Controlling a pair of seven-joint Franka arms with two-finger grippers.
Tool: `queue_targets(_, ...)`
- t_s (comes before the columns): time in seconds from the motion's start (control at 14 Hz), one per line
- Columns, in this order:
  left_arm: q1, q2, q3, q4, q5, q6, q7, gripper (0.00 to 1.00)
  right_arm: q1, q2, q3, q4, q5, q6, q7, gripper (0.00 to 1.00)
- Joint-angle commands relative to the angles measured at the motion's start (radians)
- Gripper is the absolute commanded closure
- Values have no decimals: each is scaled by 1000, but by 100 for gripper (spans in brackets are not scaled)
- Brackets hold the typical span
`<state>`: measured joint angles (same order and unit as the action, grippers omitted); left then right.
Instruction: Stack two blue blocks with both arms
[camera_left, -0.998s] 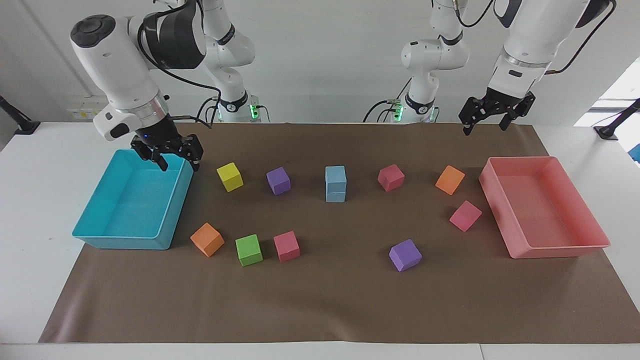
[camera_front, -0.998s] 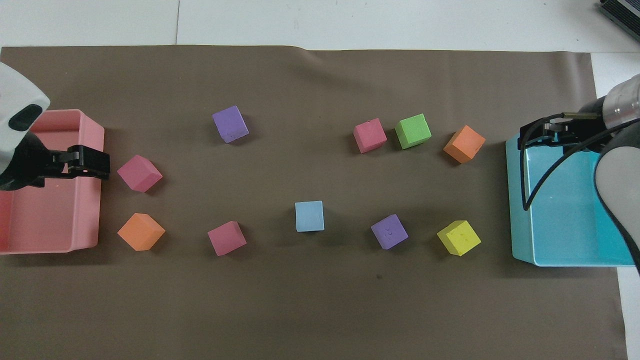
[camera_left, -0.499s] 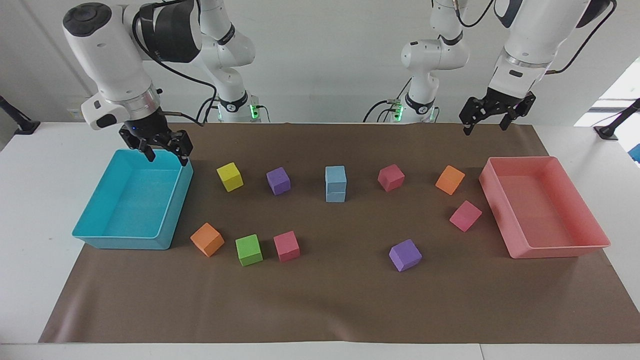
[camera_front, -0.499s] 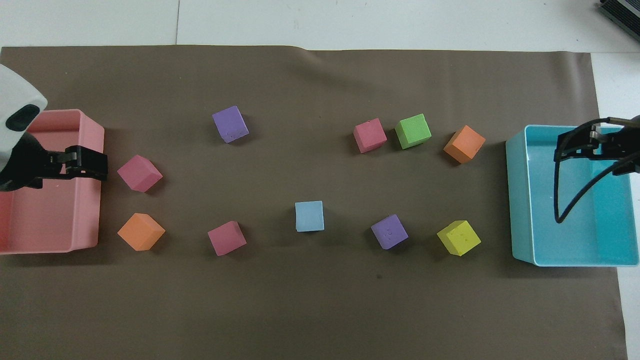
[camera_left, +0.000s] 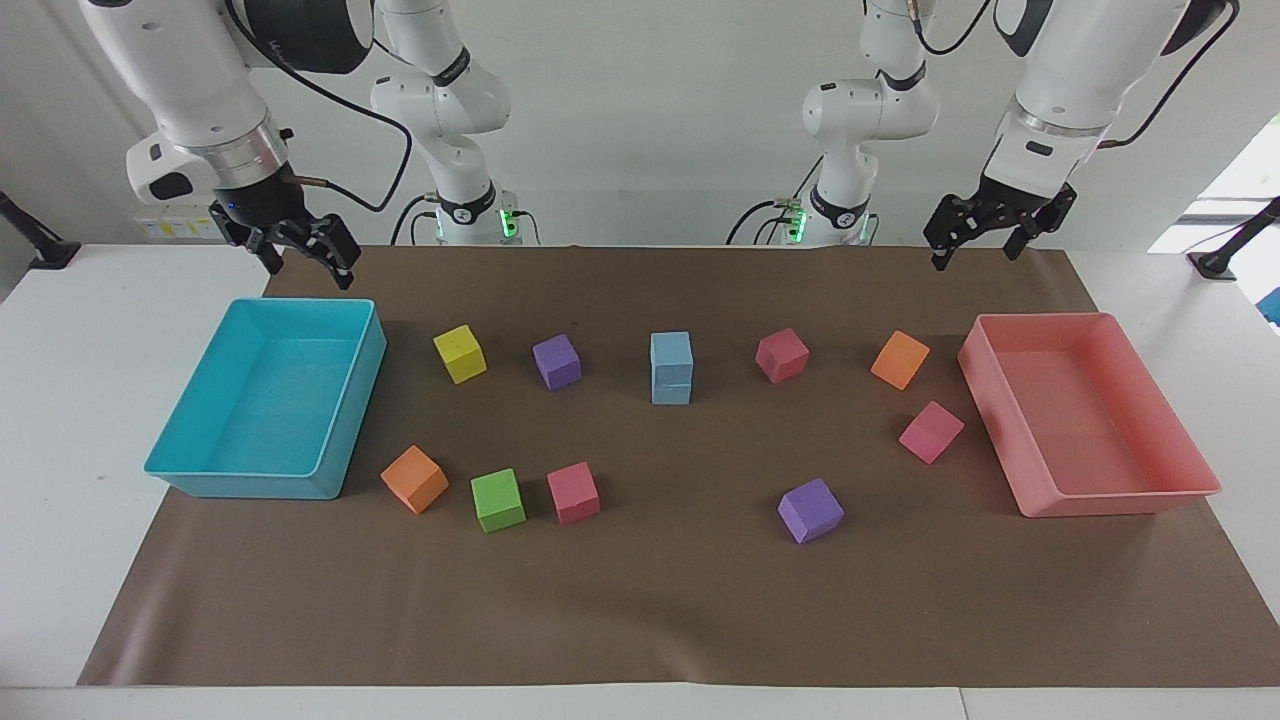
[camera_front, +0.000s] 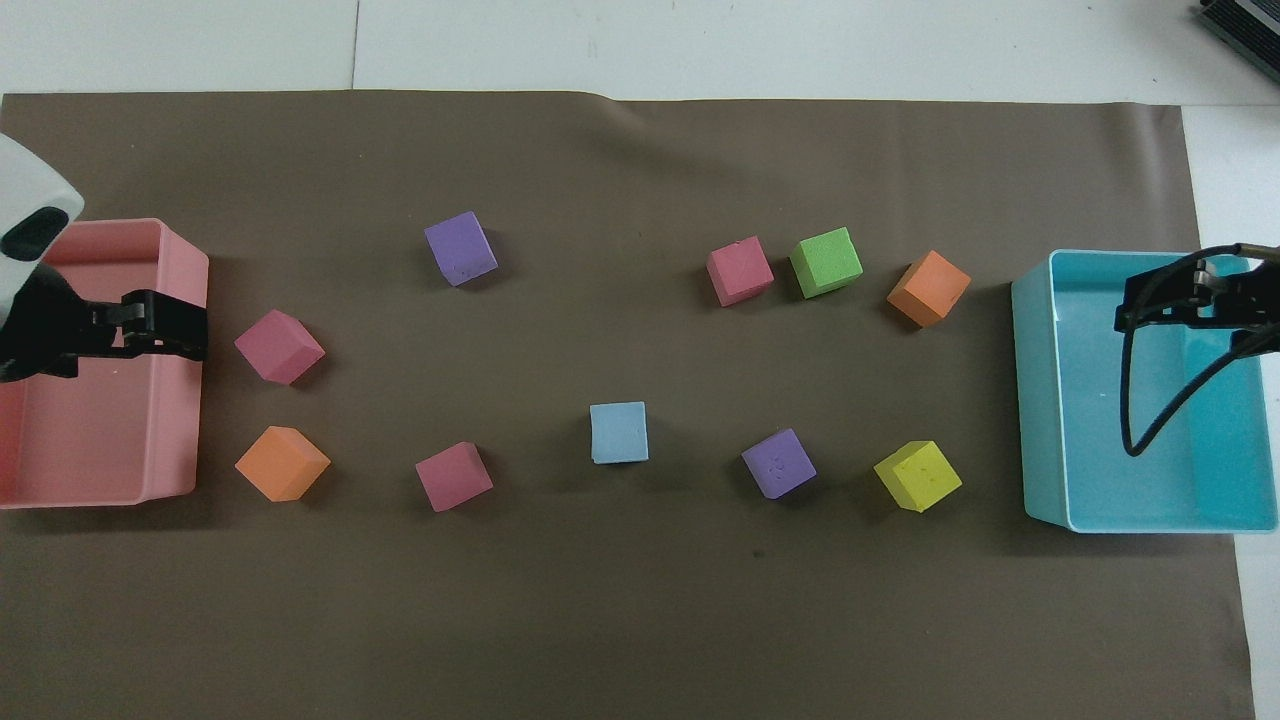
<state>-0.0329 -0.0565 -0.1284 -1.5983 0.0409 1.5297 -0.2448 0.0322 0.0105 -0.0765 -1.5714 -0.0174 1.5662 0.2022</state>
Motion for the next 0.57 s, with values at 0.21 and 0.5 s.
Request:
queue_targets(0.21,16,-8,-1,11,-4,-29,-2,0,-9,-3,14,-4,33,20,-72,0)
queue_targets(0.5,16,-8,-1,11,-4,-34,-8,0,-6,-11,17,-12,40,29,-78,0)
